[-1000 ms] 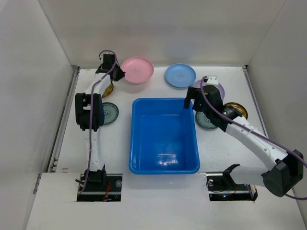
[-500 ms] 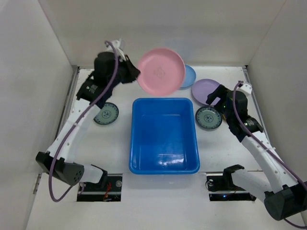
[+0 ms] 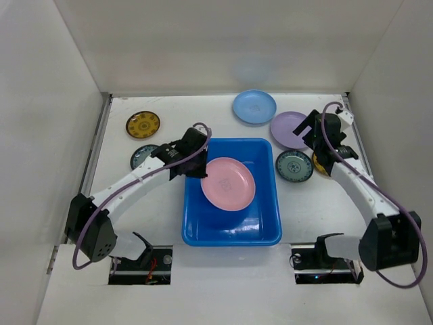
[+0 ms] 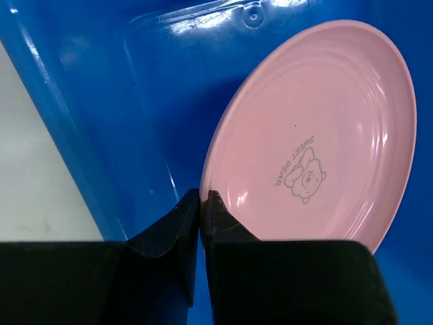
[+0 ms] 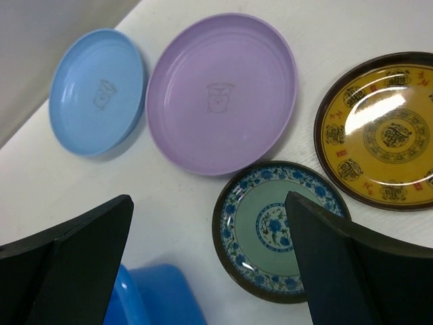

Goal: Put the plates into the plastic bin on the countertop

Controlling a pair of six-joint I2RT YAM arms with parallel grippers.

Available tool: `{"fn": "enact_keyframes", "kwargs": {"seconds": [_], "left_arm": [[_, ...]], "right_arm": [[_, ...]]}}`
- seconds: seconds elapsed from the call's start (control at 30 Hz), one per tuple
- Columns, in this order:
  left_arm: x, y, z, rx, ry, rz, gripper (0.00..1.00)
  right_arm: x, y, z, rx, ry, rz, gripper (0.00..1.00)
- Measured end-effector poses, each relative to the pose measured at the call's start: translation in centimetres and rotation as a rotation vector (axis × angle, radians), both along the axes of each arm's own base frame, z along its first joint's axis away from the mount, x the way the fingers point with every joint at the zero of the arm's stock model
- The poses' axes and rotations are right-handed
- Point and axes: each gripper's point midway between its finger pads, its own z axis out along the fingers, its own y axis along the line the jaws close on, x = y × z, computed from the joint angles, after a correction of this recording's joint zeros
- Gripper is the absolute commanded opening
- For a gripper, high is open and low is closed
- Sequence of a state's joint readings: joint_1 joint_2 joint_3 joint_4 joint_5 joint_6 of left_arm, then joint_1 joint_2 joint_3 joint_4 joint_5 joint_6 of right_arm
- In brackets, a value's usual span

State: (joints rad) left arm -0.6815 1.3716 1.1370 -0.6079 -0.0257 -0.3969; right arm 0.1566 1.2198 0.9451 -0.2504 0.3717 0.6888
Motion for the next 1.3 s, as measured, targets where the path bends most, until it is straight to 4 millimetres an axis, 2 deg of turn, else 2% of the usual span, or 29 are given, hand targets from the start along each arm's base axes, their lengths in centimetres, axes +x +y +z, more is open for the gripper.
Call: {"fn": "enact_keyframes", "kwargs": {"seconds": [0.1,0.2,0.3,0.4,0.47,0.53,0.67,0.77,0.83,1.0,1.07,1.13,1.2,1.3], "left_arm": [[0.2,-0.5,-0.9,0.003,-0.013,-0.010,0.06],[0.4,-1.2,-2.3,0.014,-0.008,-0.029,0.10],[0.6,-1.5,-3.9,0.043,0.005,-0.046,0.22],[1.0,-1.5,-4.7,0.064,0.002,-0.051,0.36],[1.3,-1.6,-4.7,0.065,-0.011,-0.055,0.56],[1.6,-1.8,-4.4,0.057,-0.026,-0.055,0.69],[2.2,-2.1,-3.6,0.044,-0.054,-0.055,0.83],[3.1,-2.4,-1.6,0.019,-0.096,-0.047,1.00],[4.0,-2.8,0.7,-0.015,-0.142,-0.037,1.00],[5.9,-2.6,8.5,-0.136,-0.299,0.008,1.00],[6.4,-1.5,11.5,-0.180,-0.360,0.044,1.00],[6.7,0.0,13.7,-0.212,-0.407,0.088,1.00],[7.0,1.8,15.1,-0.227,-0.443,0.136,1.00],[7.5,4.1,16.0,-0.231,-0.468,0.199,1.00]], "right_arm": [[2.2,-0.2,-1.0,-0.014,0.033,-0.014,1.00],[4.6,-1.2,-1.7,-0.030,0.056,-0.040,1.00],[6.6,-2.9,-2.6,-0.044,0.083,-0.074,0.98],[8.0,-4.9,-4.0,-0.056,0.121,-0.111,0.93],[8.9,-6.2,-5.0,-0.063,0.145,-0.130,0.89],[9.8,-7.5,-5.9,-0.065,0.171,-0.144,0.85],[11.2,-9.5,-7.7,-0.056,0.212,-0.154,0.77],[11.7,-10.4,-9.2,-0.042,0.247,-0.151,0.72],[11.9,-10.6,-10.3,-0.035,0.273,-0.140,0.69],[12.7,-10.2,-12.7,-0.022,0.338,-0.090,0.56],[12.7,-9.9,-13.5,-0.017,0.361,-0.069,0.52],[12.7,-9.6,-14.2,-0.009,0.382,-0.052,0.51],[12.7,-9.5,-14.6,-0.006,0.398,-0.043,0.49],[13.1,-9.4,-15.1,-0.002,0.409,-0.030,0.44]]}}
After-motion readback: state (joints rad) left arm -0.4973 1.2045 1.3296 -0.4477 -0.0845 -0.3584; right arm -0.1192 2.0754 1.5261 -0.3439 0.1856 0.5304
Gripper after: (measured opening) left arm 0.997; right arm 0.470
